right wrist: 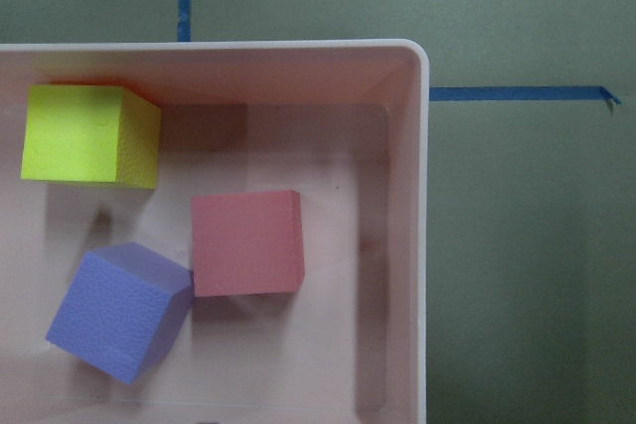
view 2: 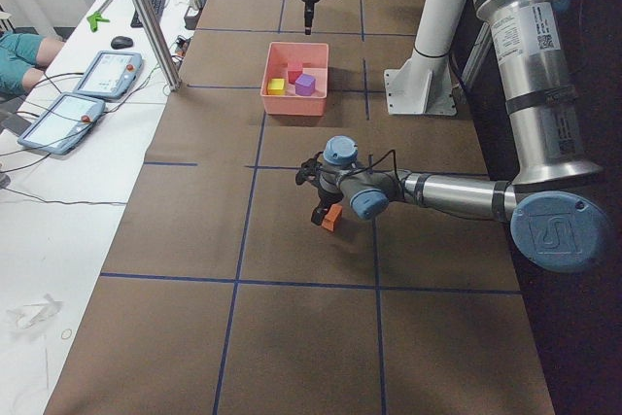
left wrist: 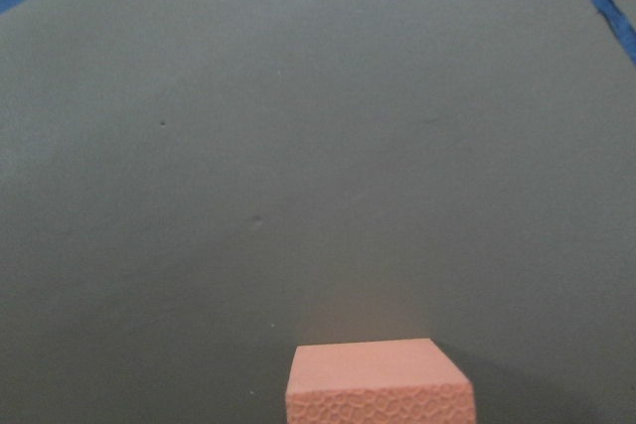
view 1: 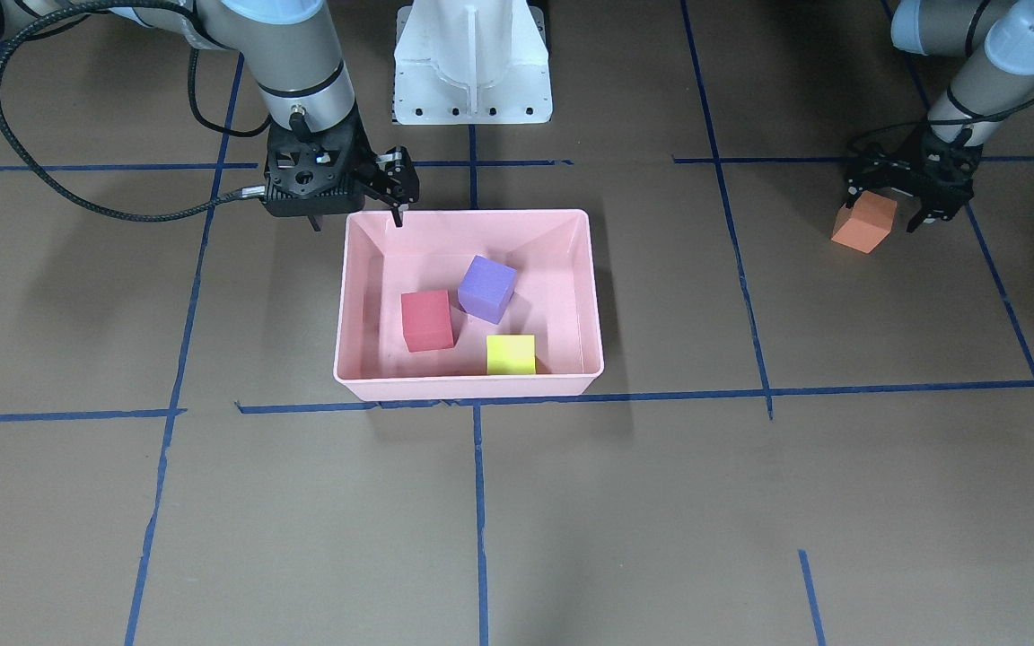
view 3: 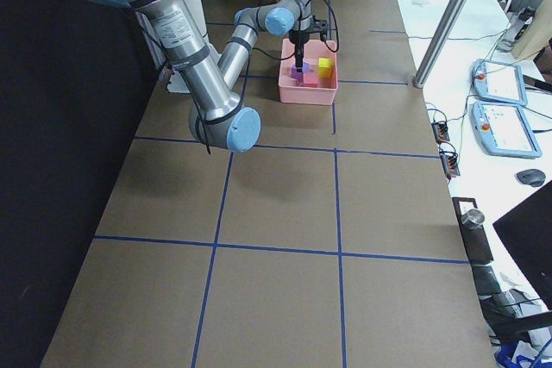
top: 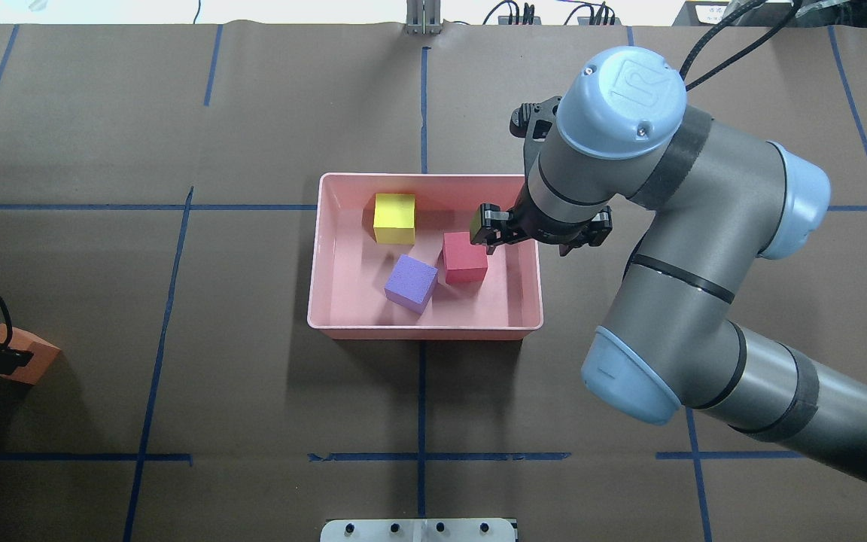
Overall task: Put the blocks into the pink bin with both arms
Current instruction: 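Hold the right gripper above the bin while the left gripper grasps the orange cube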
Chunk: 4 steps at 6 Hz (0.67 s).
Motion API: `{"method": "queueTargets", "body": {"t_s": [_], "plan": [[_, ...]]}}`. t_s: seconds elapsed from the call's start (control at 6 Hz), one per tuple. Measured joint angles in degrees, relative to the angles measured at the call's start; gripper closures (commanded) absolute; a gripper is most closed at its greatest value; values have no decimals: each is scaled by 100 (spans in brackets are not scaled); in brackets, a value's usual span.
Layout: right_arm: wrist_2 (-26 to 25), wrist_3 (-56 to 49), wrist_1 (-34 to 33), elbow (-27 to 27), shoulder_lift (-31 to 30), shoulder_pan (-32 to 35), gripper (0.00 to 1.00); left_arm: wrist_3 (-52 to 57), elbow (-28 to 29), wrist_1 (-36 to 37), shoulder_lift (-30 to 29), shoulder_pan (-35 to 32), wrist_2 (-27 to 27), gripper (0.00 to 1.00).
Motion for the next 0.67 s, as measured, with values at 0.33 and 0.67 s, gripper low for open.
{"method": "queueTargets", "body": {"t_s": [0.33,0.67], "plan": [[-6,0,3,47,-62,0,0,-140,249,-3,-188,199,-19,60],[16,-85,-1,130,-87,47,0,-178,247,41,-250,249,-192,69]]}}
